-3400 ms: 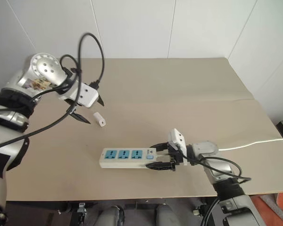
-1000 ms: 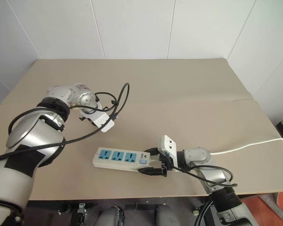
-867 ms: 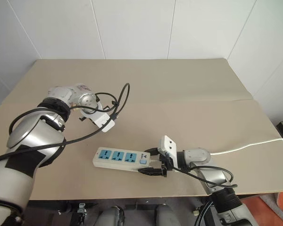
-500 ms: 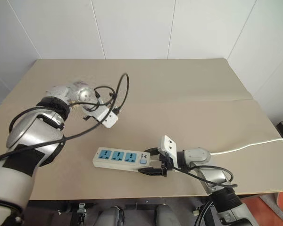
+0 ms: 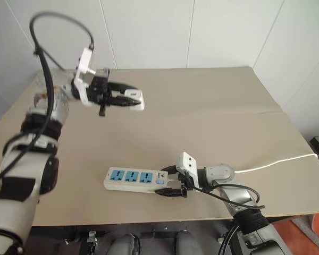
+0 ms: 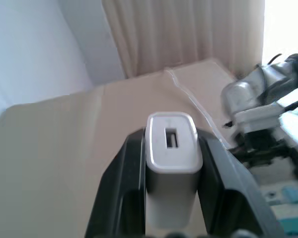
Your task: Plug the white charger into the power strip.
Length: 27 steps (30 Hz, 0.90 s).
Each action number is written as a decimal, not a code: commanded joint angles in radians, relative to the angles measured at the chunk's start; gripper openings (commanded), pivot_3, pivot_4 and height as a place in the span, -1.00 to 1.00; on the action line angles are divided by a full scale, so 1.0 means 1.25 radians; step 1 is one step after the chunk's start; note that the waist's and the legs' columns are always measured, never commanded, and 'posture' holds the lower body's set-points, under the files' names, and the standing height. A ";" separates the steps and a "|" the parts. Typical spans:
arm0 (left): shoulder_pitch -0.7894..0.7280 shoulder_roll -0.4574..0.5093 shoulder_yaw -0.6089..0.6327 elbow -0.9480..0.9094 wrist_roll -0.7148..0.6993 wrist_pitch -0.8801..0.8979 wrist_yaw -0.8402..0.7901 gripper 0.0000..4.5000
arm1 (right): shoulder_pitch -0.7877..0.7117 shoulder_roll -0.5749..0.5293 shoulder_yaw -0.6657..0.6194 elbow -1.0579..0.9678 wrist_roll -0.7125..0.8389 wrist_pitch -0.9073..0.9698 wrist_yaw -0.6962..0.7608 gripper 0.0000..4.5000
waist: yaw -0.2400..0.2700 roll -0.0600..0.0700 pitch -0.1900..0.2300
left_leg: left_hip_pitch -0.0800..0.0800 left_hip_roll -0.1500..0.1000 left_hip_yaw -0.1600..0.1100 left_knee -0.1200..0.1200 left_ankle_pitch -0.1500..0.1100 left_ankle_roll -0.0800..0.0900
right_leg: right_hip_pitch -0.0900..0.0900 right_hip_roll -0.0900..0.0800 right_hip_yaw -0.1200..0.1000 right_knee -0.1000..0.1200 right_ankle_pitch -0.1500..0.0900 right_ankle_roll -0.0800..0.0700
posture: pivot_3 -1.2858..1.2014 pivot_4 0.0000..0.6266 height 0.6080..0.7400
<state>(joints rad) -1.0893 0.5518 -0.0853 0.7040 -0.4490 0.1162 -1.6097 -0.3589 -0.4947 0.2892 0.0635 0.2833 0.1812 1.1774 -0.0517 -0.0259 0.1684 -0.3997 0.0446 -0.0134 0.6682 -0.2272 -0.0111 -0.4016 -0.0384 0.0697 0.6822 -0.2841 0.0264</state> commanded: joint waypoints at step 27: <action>0.338 0.019 -0.092 -0.379 -0.032 0.243 -0.004 -0.55 | 0.005 0.031 0.015 0.120 -0.120 -0.248 -0.049 0.51 | 0.002 0.000 0.000 | 0.011 0.002 0.000 0.004 0.000 0.000 | 0.012 0.004 0.001 0.000 -0.001 0.002 | 0.03 -0.52 1.00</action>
<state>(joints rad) -0.6601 0.5637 -0.1960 0.2297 -0.5009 0.4528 -1.5970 -0.3575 -0.4562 0.3003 0.1863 0.1787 -0.1307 1.1453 -0.0494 -0.0265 0.1681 -0.3865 0.0477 -0.0138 0.6732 -0.2272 -0.0112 -0.3870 -0.0329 0.0713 0.6819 -0.2855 0.0286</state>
